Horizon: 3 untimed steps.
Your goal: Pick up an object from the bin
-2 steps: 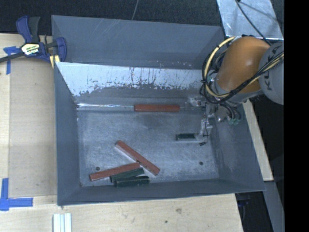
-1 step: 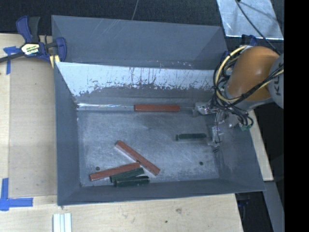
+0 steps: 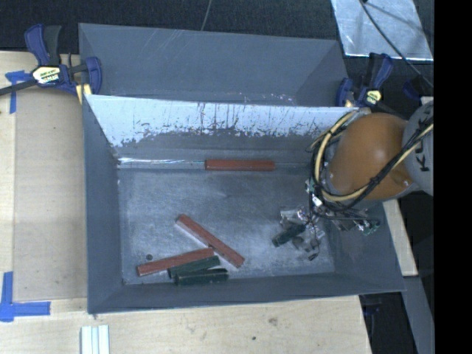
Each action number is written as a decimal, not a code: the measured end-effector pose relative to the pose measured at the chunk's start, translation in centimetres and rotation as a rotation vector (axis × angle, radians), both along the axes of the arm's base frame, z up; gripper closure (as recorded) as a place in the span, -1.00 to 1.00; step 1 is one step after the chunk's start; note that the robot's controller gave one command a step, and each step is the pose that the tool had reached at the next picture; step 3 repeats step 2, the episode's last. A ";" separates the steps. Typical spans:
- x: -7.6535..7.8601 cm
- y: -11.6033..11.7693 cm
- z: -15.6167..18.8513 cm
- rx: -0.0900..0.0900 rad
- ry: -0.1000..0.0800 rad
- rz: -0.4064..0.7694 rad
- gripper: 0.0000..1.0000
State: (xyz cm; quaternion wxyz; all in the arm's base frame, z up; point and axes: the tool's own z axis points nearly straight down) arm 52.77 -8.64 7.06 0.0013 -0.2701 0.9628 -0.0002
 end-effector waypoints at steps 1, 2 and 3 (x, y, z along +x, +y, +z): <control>0.0 0.0 0.0 0.000 0.000 0.000 1.00; 2.0 1.9 14.1 0.000 -0.002 -0.043 1.00; 2.0 1.9 14.1 0.000 -0.002 -0.043 1.00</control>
Offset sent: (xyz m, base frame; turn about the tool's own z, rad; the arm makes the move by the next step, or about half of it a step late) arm 0.0190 0.0194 0.1406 0.0417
